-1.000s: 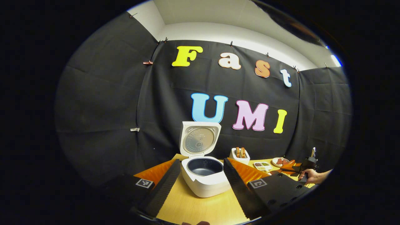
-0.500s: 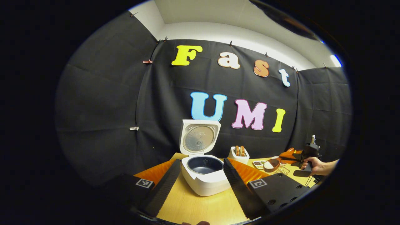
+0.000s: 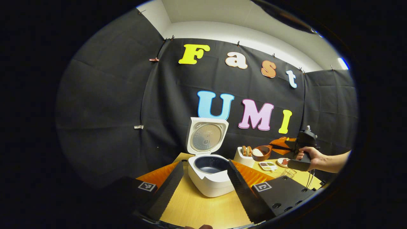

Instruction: Close the left gripper, press the button to open the rice cooker; take a wooden spoon from the chopstick holder with the right hand, scoop a spoonful of rice and pour it into the rice cooker, then put the wooden spoon back into the chopstick holder.

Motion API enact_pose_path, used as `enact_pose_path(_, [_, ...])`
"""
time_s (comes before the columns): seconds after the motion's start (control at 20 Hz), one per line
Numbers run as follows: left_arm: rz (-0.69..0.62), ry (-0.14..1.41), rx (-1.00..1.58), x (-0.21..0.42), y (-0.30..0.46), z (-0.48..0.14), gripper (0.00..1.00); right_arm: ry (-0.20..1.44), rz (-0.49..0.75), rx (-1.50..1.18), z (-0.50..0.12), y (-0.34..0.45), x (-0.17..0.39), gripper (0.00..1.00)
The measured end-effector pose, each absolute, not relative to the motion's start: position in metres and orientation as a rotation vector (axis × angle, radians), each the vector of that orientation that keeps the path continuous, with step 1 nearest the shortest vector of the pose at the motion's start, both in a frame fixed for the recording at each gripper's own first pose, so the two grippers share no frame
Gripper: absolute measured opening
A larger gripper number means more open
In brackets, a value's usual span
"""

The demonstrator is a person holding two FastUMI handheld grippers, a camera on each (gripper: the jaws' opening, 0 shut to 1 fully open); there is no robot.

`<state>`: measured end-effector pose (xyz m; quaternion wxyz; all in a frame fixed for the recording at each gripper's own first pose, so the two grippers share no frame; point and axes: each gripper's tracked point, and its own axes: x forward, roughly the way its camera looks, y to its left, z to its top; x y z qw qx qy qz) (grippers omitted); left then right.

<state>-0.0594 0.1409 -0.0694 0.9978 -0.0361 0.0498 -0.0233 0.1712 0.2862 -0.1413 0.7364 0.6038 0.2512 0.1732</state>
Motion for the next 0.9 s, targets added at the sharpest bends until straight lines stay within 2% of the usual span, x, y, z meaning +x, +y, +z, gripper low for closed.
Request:
enact_pose_path(0.5, [0.0,0.127,-0.075,-0.06,0.175,-0.081,0.95,0.624,0.403,1.295,-0.177,0.399,0.211,0.09])
enact_pose_path(0.6, [0.008,0.137,-0.074,-0.062,0.18,-0.086,0.97,0.63,0.402,1.242,-0.185,0.414,0.22,0.08])
enact_pose_path(0.9, [0.034,0.173,-0.075,-0.064,0.196,-0.103,0.95,0.663,0.427,0.914,-0.219,0.459,0.235,0.09])
